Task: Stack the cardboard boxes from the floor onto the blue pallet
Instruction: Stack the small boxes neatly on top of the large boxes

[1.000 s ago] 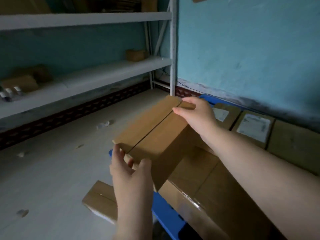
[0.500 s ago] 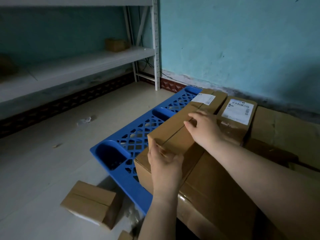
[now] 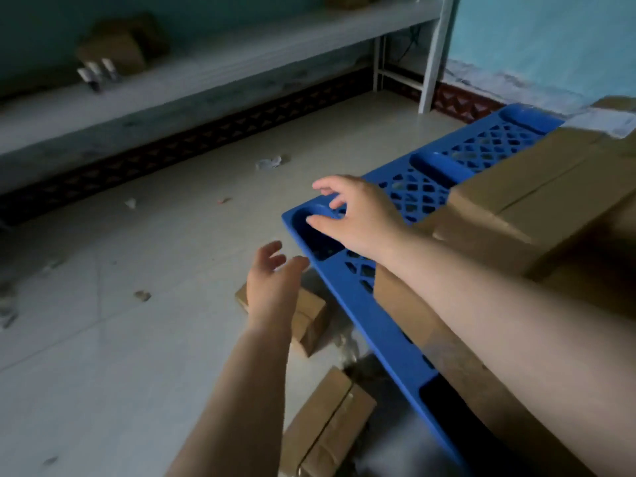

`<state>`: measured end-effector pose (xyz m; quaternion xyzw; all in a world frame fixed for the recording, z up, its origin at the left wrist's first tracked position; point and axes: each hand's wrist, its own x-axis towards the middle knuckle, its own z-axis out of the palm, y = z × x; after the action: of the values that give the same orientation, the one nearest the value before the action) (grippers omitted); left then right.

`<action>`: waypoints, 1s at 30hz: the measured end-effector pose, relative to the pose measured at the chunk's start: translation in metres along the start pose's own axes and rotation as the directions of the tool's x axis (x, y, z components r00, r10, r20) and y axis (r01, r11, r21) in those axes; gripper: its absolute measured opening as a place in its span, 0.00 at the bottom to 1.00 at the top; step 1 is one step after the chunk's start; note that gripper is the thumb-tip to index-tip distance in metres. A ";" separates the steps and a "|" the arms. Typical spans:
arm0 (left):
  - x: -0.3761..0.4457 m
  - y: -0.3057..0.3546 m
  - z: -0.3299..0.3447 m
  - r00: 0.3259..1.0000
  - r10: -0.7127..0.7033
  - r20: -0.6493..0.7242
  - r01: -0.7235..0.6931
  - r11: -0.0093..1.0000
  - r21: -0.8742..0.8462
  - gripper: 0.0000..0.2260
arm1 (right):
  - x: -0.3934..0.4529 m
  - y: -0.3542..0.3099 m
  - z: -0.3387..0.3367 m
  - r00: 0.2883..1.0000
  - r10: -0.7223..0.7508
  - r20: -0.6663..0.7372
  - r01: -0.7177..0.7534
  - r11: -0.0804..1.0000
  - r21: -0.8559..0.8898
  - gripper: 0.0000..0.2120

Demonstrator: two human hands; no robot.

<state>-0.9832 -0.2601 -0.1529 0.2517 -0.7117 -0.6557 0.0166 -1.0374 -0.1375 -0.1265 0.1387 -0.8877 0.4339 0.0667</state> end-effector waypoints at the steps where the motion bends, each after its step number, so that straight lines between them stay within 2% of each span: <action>1: 0.006 -0.015 -0.019 0.998 -0.056 -0.036 0.057 0.998 0.028 0.19 | -0.005 0.004 0.019 0.995 0.049 0.082 -0.050 0.999 0.007 0.24; 4: 0.006 -0.079 -0.066 0.971 -0.213 -0.107 0.223 0.971 0.085 0.17 | -0.030 0.030 0.075 0.925 0.223 0.308 -0.213 0.975 -0.064 0.27; 6: -0.009 -0.129 -0.081 0.921 -0.363 -0.138 0.379 0.919 0.110 0.20 | -0.055 0.052 0.108 0.826 0.351 0.442 -0.309 0.937 -0.165 0.31; 8: -0.027 -0.176 -0.087 0.840 -0.517 -0.164 0.538 0.831 0.140 0.25 | -0.085 0.076 0.137 0.708 0.465 0.531 -0.335 0.883 -0.328 0.34; 10: -0.042 -0.212 -0.088 0.749 -0.644 -0.155 0.662 0.734 0.153 0.29 | -0.114 0.099 0.160 0.595 0.577 0.560 -0.330 0.810 -0.485 0.39; 12: -0.048 -0.236 -0.087 0.669 -0.731 -0.136 0.743 0.660 0.107 0.28 | -0.137 0.117 0.178 0.496 0.680 0.540 -0.363 0.728 -0.582 0.43; 14: -0.047 -0.247 -0.083 0.634 -0.767 -0.100 0.773 0.630 0.070 0.24 | -0.151 0.130 0.189 0.466 0.728 0.503 -0.417 0.682 -0.601 0.45; 15: -0.045 -0.248 -0.081 0.639 -0.763 -0.094 0.769 0.638 0.045 0.21 | -0.153 0.134 0.192 0.487 0.730 0.480 -0.455 0.681 -0.574 0.45; 17: -0.038 -0.246 -0.078 0.691 -0.715 -0.105 0.718 0.696 -0.003 0.15 | -0.147 0.133 0.189 0.554 0.711 0.432 -0.515 0.701 -0.493 0.44; 21: -0.027 -0.207 -0.084 0.818 -0.546 -0.180 0.547 0.836 -0.047 0.16 | -0.108 0.101 0.159 0.692 0.611 0.385 -0.549 0.791 -0.269 0.41; 25: -0.028 -0.127 -0.088 0.940 -0.279 -0.197 0.284 0.959 -0.002 0.20 | -0.066 0.045 0.103 0.858 0.460 0.228 -0.447 0.888 -0.109 0.41; 27: -0.038 -0.083 -0.089 0.973 -0.144 -0.182 0.146 0.989 -0.003 0.21 | -0.052 0.019 0.070 0.904 0.401 0.150 -0.405 0.914 0.000 0.40; 30: -0.060 -0.023 -0.080 0.992 0.008 -0.125 -0.011 1.000 -0.026 0.21 | -0.039 -0.013 0.016 0.937 0.348 0.035 -0.349 0.930 0.118 0.39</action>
<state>-0.8951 -0.3112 -0.1450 0.2886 -0.7016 -0.6479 0.0675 -0.9963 -0.1505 -0.1357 -0.0142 -0.8704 0.4915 -0.0260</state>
